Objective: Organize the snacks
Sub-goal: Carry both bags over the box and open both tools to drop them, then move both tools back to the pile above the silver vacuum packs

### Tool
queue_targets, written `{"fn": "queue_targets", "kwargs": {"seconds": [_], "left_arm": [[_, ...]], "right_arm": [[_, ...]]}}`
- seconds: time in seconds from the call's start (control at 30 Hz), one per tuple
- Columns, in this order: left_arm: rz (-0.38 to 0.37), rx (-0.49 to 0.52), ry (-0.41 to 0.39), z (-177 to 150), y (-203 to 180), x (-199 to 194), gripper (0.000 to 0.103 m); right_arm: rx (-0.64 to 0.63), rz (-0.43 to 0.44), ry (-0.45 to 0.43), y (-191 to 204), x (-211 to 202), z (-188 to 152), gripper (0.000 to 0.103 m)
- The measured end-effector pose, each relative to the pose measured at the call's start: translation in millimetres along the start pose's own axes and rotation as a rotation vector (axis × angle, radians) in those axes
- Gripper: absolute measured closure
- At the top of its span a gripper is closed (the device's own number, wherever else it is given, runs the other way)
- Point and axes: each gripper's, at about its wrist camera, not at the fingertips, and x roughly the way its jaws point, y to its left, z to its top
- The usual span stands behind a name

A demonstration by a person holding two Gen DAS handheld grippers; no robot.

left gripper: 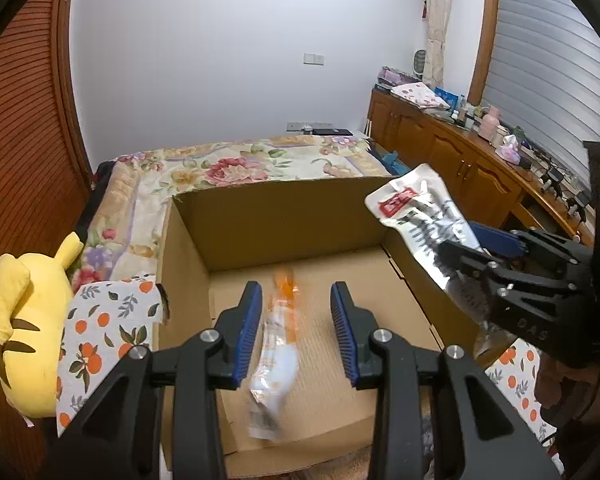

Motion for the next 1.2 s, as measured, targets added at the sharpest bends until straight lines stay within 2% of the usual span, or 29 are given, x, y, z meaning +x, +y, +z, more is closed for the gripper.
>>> {"fn": "queue_targets", "kwargs": {"seconds": [0.33,0.5,0.67,0.87,1.07,1.2], "left_arm": [[-0.012,0.023,-0.002,-10.8,-1.2,-12.7,0.068],[-0.029,0.026,-0.006,-20.6,-1.8,-24.2,0.066],[-0.047,0.044,-0.031,-35.4,-4.3,-45.1,0.061],[-0.074,0.072,-0.054,-56.8,-11.2,-75.0,0.053],[-0.084,0.076,-0.056,-77.2,-12.0,-92.4,0.046],[-0.068,0.066,-0.052,-97.5,-8.9,-97.1,0.045]], "right_arm": [[0.005,-0.003,0.066,5.5,18.3,-8.7,0.06],[0.015,0.017,0.065,7.0,13.8,-10.5,0.06],[0.023,0.086,0.017,8.5,-17.7,-19.0,0.059],[-0.024,0.142,-0.031,19.6,-62.0,-46.0,0.059],[-0.041,0.184,-0.03,23.3,-87.2,-78.2,0.058],[-0.029,0.21,-0.01,25.0,-92.6,-106.0,0.056]]}}
